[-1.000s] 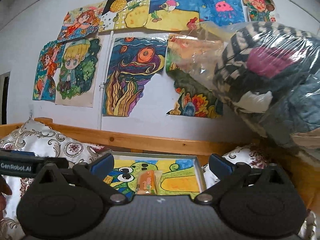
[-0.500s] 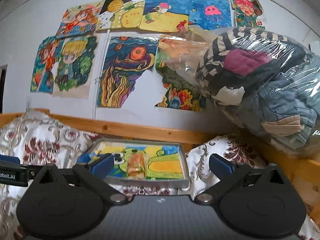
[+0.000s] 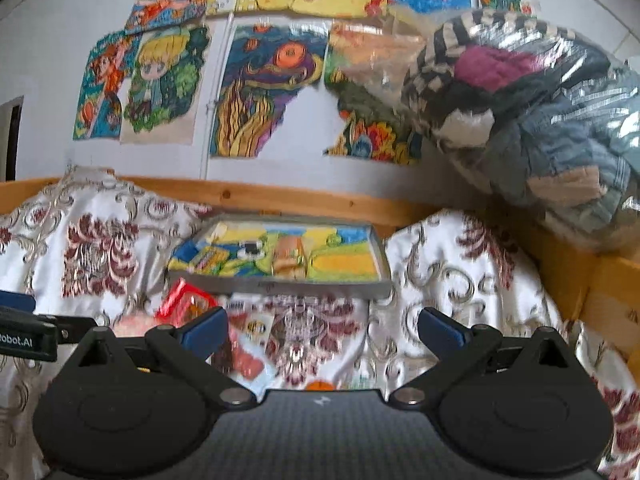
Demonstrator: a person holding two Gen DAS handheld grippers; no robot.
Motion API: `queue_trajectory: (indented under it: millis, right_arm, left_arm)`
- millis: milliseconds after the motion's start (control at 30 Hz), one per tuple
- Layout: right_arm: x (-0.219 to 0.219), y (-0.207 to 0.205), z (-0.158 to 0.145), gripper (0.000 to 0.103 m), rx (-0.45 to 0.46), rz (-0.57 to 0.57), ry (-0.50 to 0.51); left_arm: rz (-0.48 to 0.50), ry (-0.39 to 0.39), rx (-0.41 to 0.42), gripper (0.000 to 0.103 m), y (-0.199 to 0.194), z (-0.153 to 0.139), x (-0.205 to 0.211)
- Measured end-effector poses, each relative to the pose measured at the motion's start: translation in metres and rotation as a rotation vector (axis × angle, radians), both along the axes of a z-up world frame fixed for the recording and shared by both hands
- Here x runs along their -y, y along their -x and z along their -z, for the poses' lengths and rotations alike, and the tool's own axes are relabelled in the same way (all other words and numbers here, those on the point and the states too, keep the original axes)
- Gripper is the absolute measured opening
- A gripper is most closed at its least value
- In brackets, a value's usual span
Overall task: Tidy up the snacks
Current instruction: 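Move both tools back over the snack pile toward the orange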
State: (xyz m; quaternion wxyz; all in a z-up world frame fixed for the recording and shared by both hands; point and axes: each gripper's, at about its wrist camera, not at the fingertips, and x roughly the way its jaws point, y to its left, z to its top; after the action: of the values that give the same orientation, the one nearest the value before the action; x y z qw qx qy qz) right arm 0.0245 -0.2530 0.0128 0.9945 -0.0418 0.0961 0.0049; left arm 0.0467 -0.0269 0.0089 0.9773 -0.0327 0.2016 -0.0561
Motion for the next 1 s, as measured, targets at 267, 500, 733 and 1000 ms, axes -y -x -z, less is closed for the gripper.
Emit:
queue_trajectory:
  millis: [267,500,733,1000]
  right_arm:
    - [-0.007,-0.003,0.023,0.103,-0.095,-0.012,0.016]
    - [-0.010,-0.008,0.034,0.103,-0.145,-0.015,0.027]
    - [-0.011,-0.013,0.042,0.103,-0.186,-0.027,0.032]
    - [-0.012,-0.018,0.050,0.103,-0.222,-0.040,0.034]
  left_arm:
    - [0.003,-0.023,-0.039,0.102,0.002,0.016,0.000]
    - [0.003,-0.041,-0.076,0.102,0.001,0.025,0.001]
    - [0.003,-0.052,-0.108,0.102,-0.003,0.031,0.001]
    - [-0.001,-0.051,-0.172,0.102,-0.013,0.040,0.001]
